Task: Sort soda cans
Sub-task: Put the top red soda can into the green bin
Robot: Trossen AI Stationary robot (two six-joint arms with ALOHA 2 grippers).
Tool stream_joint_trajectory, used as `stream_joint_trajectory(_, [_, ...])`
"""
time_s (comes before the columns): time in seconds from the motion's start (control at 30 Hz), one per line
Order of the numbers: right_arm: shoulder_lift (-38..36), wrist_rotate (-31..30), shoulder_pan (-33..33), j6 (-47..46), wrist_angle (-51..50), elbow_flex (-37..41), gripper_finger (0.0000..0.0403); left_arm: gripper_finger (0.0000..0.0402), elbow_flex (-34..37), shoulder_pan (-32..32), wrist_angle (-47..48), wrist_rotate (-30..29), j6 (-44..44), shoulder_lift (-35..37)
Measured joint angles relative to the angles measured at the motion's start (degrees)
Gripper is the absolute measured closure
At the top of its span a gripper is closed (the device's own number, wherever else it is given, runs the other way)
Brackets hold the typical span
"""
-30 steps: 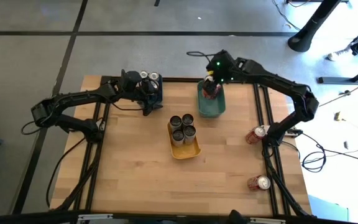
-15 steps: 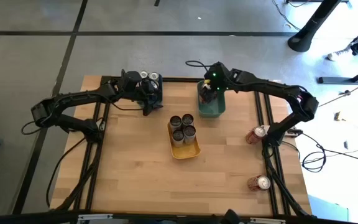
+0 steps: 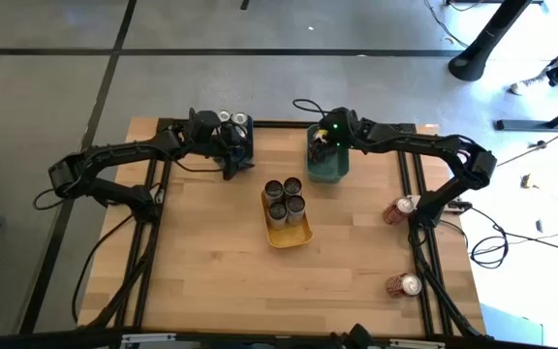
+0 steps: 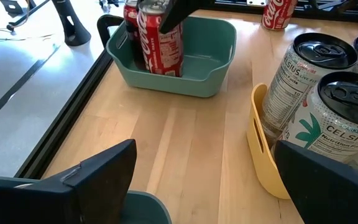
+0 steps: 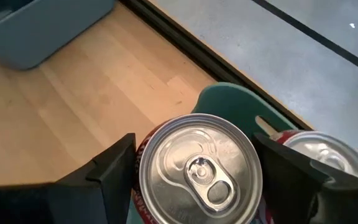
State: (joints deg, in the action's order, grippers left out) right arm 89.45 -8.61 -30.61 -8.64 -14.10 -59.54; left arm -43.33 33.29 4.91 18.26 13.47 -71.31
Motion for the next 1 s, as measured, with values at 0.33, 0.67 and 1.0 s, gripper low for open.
stream_joint_trajectory(0.33, [2.12, -1.33, 0.0, 0.04, 4.64, 2.2, 0.0134, 0.0031, 0.0, -0.01, -0.01, 0.0, -0.02, 0.0])
stream_joint_trajectory(0.67, [2.05, -0.89, 0.0, 0.09, 4.47, 2.22, 0.0104, 0.0031, 0.0, -0.03, 0.04, 0.0, -0.08, 0.0])
stream_joint_trajectory(1.0, [-4.33, 0.83, 0.0, 0.05, -1.15, 2.42, 0.0056, 0.0031, 0.0, -0.03, 0.5, 0.0, -0.66, 0.0])
